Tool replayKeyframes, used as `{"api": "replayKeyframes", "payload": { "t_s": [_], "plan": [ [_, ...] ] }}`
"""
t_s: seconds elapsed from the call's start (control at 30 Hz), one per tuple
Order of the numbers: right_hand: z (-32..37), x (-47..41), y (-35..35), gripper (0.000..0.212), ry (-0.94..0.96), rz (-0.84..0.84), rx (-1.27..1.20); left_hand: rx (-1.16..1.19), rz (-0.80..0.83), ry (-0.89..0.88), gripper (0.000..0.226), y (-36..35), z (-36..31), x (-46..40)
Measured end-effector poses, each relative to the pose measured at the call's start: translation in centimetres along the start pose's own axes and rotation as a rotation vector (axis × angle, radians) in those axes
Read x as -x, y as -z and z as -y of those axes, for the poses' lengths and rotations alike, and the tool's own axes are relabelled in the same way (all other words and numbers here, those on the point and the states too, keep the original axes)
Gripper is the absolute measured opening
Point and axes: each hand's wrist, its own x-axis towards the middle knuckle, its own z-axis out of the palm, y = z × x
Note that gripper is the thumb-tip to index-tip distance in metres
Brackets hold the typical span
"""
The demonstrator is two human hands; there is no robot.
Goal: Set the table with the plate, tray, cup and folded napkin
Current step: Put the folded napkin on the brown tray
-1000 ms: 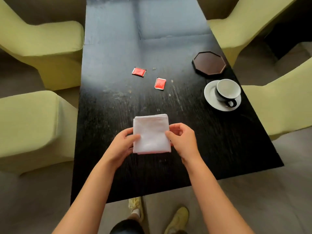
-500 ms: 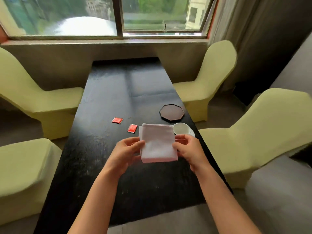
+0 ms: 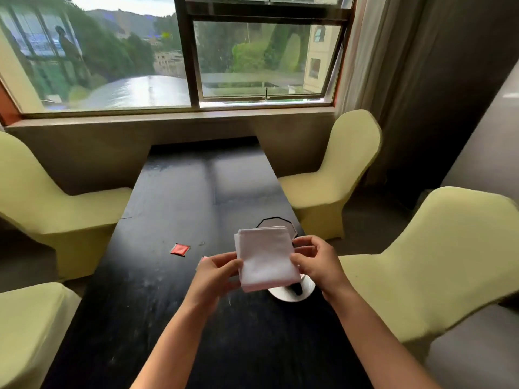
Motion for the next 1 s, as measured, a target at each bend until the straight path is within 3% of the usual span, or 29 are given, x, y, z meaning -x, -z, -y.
{"api": "replayKeyframes", "payload": {
  "t_s": [0.4,0.53,0.67,1.0],
  "plan": [
    [-5.1,-14.9,1.5,0.023,-0.083,-0.040,0.075,-0.082,-0.045,0.056,0.026,-3.1,1.7,-15.6],
    [-7.5,-20.7,1.6,0.026,-0.056,-0.003,0.108,-0.175,-0.194,-0.003,0.035,-4.1,4.1,-21.0],
    [-10.1,-26.5,1.7,0.024,-0.008,0.038,0.157,-0.329,-0.347,-0.093,0.063,-5.5,6.3,-26.2],
    [-16.2,-36.5,0.9,0.034,0.008,0.102,0.231,-0.480,-0.343,-0.173,0.037,-5.5,12.0,-36.5]
  ]
}}
